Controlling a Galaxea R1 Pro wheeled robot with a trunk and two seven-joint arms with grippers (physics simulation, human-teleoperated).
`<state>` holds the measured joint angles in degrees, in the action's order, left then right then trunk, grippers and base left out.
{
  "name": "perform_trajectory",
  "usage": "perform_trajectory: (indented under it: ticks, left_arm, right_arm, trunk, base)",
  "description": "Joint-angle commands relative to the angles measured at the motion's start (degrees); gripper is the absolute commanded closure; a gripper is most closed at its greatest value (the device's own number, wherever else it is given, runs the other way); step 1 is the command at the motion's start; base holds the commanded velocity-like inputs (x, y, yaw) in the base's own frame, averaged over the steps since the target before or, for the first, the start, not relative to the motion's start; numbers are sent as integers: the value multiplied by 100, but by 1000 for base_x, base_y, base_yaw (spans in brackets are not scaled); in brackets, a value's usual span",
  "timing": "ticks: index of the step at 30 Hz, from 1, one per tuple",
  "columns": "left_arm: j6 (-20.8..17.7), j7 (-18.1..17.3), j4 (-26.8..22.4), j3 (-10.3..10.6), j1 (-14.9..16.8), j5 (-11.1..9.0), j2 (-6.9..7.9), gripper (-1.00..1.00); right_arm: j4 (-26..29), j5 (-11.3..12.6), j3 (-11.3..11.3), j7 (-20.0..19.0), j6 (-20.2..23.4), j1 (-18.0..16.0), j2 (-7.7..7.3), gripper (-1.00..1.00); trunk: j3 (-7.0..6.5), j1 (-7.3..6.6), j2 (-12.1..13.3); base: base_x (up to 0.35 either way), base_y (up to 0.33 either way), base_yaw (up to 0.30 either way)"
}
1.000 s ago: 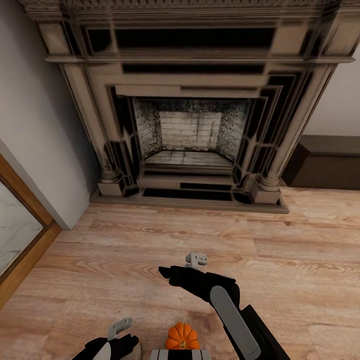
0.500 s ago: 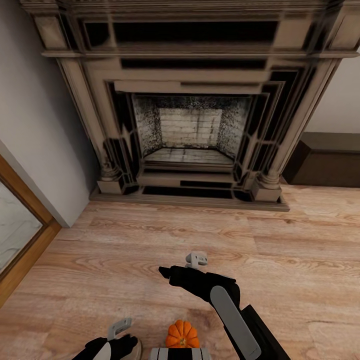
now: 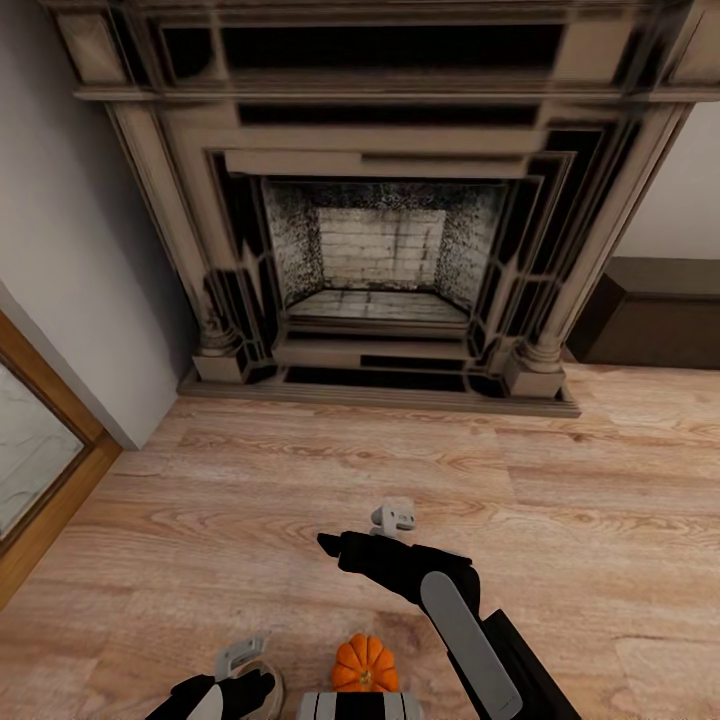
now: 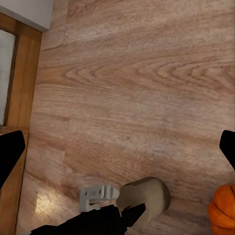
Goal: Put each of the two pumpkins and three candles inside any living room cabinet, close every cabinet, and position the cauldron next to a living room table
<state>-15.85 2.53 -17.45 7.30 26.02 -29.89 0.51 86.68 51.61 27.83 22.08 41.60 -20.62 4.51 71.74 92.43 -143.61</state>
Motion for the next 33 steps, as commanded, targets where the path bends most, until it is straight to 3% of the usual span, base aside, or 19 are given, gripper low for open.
perform_trajectory:
  ticks: [1, 12, 15, 30, 33]
  left_arm:
    - [-24, 24, -13, 44, 0, -54, 4, -100]
    - [27, 15, -13, 50, 0, -35, -114, -100]
    - [47, 18, -13, 52, 0, -34, -119, -100]
    - [70, 20, -13, 44, 0, -16, -121, -100]
    - [72, 20, -13, 44, 0, -16, -121, -100]
  right_arm:
    - [6, 60, 6, 60, 6, -4, 1, -100]
    - [7, 61, 3, 60, 6, -4, -2, -100]
    - [7, 60, 3, 60, 6, -4, -2, -100]
    - [7, 61, 11, 60, 6, -4, 3, -100]
    - [7, 60, 12, 60, 6, -4, 1, -100]
  trunk:
    - [4, -1, -2]
    - [4, -1, -2]
    - [71, 7, -6]
    - [71, 7, -6]
    - [137, 14, -10]
  base:
    - [0, 0, 0]
    - [0, 0, 0]
    - [0, 0, 0]
    - [0, 0, 0]
    - [0, 0, 0]
